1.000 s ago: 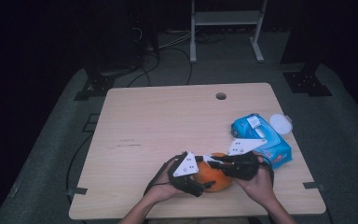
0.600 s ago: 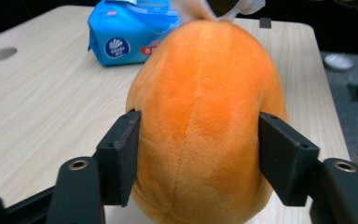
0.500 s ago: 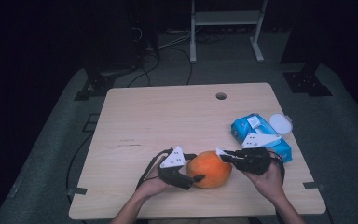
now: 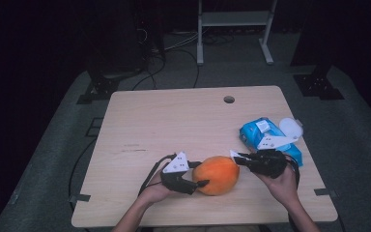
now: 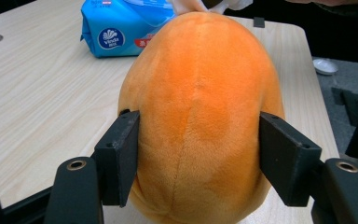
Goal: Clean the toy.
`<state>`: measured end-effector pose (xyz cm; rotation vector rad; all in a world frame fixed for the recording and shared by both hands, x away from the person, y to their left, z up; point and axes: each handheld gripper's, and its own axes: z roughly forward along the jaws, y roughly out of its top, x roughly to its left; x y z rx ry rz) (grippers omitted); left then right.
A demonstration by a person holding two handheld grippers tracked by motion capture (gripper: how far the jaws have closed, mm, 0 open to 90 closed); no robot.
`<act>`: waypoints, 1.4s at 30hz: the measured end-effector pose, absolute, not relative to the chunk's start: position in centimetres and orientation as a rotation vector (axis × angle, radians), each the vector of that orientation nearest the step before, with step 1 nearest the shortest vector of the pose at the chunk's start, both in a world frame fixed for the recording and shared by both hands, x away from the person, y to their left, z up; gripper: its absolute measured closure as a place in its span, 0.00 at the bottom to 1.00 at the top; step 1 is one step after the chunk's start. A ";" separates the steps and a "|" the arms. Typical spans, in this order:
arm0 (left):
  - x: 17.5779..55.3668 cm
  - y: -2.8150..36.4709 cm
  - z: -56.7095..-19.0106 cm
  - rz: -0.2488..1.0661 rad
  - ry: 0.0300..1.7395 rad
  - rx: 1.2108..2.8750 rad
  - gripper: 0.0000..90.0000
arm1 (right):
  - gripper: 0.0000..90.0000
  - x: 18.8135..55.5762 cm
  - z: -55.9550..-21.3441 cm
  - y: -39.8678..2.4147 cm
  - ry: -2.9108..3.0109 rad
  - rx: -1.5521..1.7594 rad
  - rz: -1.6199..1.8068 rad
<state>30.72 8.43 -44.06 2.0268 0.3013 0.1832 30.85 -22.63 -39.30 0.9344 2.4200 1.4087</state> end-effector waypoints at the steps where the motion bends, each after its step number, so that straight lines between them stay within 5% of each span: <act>1: 30.6 8.3 -44.1 0.183 0.294 2.026 0.37 | 0.88 30.8 -39.3 -22.3 2.427 0.926 1.412; 42: 31.4 8.9 -44.4 0.151 0.376 1.985 0.34 | 0.88 31.2 -39.8 -23.4 2.439 0.965 1.395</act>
